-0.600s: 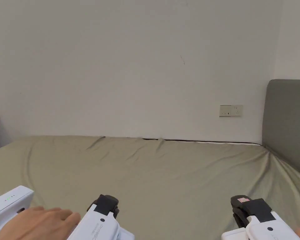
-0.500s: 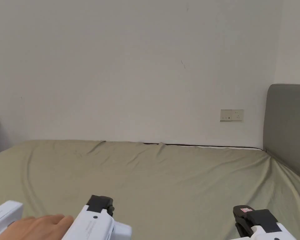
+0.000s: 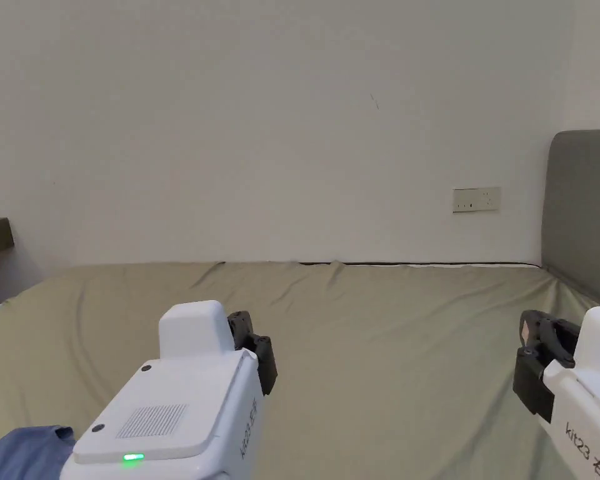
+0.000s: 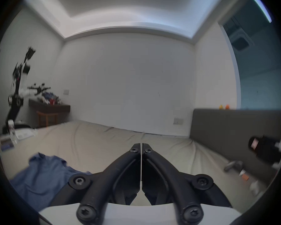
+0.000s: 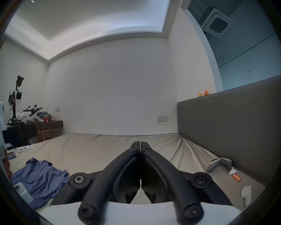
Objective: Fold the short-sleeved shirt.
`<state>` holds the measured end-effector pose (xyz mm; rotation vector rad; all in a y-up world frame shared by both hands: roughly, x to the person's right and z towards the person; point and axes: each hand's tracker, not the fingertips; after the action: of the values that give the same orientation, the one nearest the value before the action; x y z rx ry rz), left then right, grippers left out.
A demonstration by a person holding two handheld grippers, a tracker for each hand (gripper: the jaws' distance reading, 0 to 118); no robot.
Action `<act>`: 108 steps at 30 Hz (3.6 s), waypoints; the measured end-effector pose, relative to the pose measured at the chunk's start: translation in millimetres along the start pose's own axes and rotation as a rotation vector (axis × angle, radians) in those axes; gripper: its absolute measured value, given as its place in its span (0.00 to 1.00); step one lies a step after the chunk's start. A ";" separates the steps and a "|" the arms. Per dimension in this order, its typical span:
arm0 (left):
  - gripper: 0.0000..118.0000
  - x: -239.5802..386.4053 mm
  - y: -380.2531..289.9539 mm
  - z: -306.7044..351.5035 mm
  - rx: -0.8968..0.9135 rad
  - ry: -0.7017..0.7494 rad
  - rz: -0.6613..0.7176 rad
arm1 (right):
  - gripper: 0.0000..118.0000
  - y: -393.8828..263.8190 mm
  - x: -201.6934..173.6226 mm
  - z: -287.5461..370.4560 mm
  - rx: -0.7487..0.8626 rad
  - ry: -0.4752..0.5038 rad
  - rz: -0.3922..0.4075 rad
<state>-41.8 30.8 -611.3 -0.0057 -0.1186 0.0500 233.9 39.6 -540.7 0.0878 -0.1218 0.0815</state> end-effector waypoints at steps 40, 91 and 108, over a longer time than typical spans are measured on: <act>0.00 -22.4 13.6 4.7 -0.032 0.124 -0.081 | 0.00 -3.3 -18.6 -26.6 -0.018 -0.013 0.040; 0.00 -307.0 -126.0 -209.1 -0.644 0.160 0.540 | 0.00 -80.7 -143.4 -135.5 -0.284 0.459 -0.181; 0.00 131.2 -48.2 -283.7 -0.685 -0.741 0.261 | 0.00 -43.9 99.3 -53.8 -0.168 -0.132 -0.175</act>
<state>124.2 -11.5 -877.1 -0.6927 -0.8719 0.2702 342.3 8.5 -585.2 -0.0647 -0.2513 -0.1096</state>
